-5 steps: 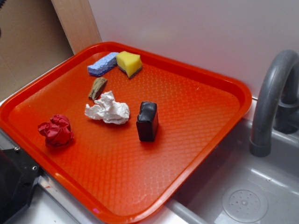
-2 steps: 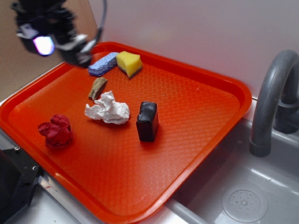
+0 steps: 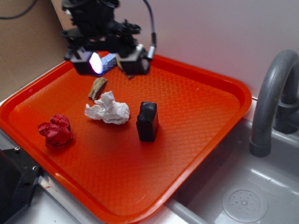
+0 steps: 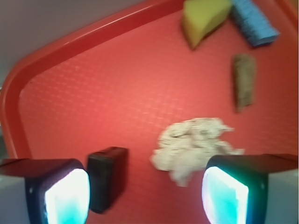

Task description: Grab the black box.

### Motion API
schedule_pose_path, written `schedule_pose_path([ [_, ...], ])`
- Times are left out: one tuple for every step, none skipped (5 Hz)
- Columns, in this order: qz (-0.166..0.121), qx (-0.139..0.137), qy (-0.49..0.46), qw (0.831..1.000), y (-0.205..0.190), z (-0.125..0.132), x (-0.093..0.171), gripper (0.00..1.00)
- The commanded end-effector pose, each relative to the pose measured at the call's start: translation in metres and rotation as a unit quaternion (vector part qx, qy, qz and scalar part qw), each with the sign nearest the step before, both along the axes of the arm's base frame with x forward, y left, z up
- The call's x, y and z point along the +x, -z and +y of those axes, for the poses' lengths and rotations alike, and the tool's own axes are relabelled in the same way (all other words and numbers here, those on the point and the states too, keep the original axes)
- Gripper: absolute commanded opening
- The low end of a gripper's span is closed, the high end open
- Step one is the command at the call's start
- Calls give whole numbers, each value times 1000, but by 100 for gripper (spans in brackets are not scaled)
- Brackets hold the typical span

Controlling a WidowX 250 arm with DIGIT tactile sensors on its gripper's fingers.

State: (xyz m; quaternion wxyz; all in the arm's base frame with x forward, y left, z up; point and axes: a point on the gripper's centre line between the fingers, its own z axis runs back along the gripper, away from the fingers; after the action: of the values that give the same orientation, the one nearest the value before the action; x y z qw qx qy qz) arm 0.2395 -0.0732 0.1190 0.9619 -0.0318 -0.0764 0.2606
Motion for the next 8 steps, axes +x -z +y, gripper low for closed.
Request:
schedule_pose_path([
  [45,-4,9,999,24,-35,-8,100],
  [33,41,15,999,45,-39,3,100],
  [38,43,25,998,57,-34,18,100],
  [61,72,29,995,66,-27,19,0],
  [58,76,59,994,42,-20,12,0],
  [2,97,123,988,-8,-4,6,0],
  [-4,114,119,986,-59,38,-11,0],
  [-7,109,144,984,-109,76,-34,0],
])
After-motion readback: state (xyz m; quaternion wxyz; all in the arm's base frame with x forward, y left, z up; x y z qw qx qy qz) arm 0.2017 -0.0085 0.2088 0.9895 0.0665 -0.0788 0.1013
